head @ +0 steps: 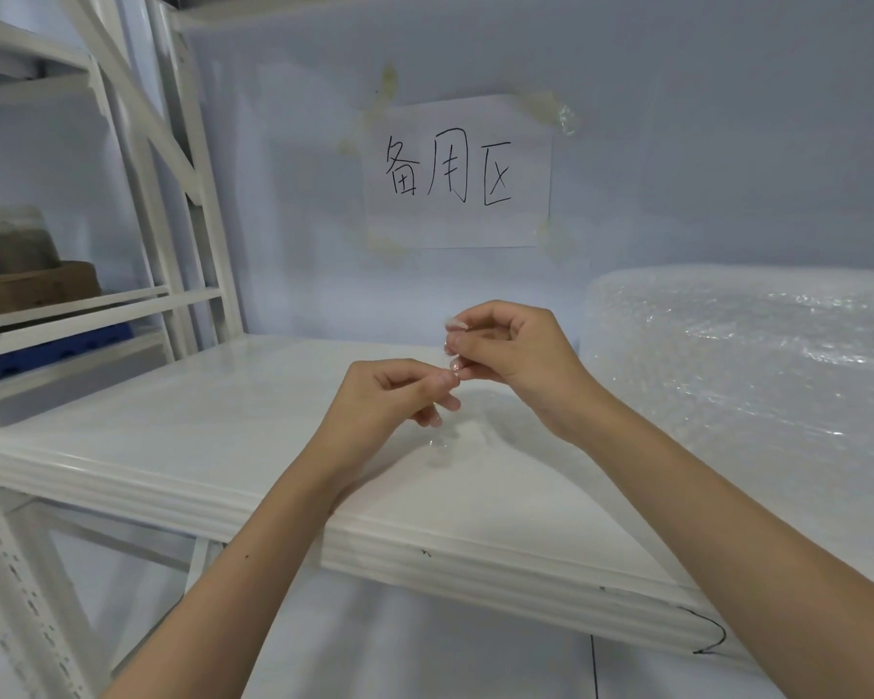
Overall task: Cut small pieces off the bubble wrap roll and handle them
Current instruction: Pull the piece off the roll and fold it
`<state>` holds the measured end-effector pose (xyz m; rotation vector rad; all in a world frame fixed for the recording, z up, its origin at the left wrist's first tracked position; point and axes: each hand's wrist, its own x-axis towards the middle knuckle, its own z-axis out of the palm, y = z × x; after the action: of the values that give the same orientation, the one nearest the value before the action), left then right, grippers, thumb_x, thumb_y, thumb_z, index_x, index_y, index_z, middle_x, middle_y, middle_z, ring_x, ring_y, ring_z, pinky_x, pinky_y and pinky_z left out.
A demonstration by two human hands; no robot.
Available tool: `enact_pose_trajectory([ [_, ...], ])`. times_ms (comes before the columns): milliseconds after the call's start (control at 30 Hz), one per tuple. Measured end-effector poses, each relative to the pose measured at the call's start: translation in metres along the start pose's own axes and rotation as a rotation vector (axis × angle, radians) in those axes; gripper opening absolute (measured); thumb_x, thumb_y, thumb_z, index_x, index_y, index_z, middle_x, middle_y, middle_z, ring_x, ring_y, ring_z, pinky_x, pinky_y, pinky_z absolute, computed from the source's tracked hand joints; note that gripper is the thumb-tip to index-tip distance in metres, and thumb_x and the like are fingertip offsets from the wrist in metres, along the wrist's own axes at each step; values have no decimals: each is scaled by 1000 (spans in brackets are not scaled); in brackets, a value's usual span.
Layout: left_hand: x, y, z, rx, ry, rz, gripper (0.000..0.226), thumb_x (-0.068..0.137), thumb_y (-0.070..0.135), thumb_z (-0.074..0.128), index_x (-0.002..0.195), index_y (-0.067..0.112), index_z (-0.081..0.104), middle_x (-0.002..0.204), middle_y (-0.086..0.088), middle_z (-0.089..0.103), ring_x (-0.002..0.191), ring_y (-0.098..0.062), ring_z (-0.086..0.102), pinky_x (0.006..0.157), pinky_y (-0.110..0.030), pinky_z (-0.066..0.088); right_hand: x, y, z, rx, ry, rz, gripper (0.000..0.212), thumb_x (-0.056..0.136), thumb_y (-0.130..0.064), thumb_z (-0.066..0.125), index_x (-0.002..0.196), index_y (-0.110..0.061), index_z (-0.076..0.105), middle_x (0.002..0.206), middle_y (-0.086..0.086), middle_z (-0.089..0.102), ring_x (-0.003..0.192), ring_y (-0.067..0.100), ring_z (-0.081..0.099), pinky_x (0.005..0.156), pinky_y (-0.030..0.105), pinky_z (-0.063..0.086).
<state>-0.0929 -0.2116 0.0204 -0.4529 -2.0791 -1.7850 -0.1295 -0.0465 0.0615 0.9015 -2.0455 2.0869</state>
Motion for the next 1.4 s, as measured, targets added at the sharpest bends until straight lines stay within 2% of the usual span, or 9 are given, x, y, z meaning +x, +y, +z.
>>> enact_pose_trajectory([
  [133,1,-1,0,-35,27,-11,10,89,14,69,87,7,76,71,-7,74,61,-15,62,65,-26,53,-2,1,-1,-64,-3,6,7,85,-6,71,87,-12,70,83,5,68,65,15,64,64,25,56],
  [233,2,-1,-1,-65,40,-14,11,90,17,67,94,10,75,73,-8,75,60,-18,62,65,-26,53,-2,2,-1,-99,10,-2,9,85,-8,71,85,-17,72,85,3,66,62,13,60,63,24,55],
  [500,4,-5,-2,4,82,36,10,89,10,69,86,10,78,80,3,75,73,-11,62,71,-25,53,-3,3,0,-96,-12,18,7,86,-8,70,91,-11,73,83,5,66,63,14,62,68,25,57],
  [667,4,-5,-2,-30,47,8,11,89,5,67,95,11,76,75,-8,74,66,-17,62,67,-26,54,-3,3,0,-97,-13,16,6,85,-8,71,89,-11,73,75,0,66,61,14,62,66,25,56],
  [833,5,-6,-3,-59,80,-14,11,92,6,65,96,10,75,73,-10,75,63,-19,63,65,-28,54,-4,1,1,-63,-32,17,8,86,-6,69,90,-11,73,79,2,66,59,15,60,61,25,55],
  [1000,6,-8,-5,-103,88,-30,13,93,7,63,96,9,76,77,-8,75,65,-17,64,67,-27,54,-7,1,-1,-76,-93,51,10,87,-6,68,95,-3,73,75,3,72,62,17,65,59,27,55],
  [1167,7,-7,-6,-210,110,-63,19,94,4,58,96,9,77,82,-8,75,70,-15,65,74,-26,56,-9,4,0,-106,-136,56,7,84,-5,71,88,-10,74,84,9,75,69,17,68,62,25,56],
  [1300,7,-5,-6,-255,140,-80,21,95,6,54,96,8,75,79,-8,74,74,-17,68,76,-26,57,-10,6,1,-144,-153,54,7,84,-8,72,91,-7,75,81,4,75,71,15,68,61,23,55],
  [1400,6,-5,-6,-248,129,-73,16,94,11,59,97,10,74,82,-8,75,78,-18,70,80,-28,58,-10,7,1,-173,-175,55,9,85,-6,70,91,-8,75,84,7,75,72,14,67,62,22,54],
])
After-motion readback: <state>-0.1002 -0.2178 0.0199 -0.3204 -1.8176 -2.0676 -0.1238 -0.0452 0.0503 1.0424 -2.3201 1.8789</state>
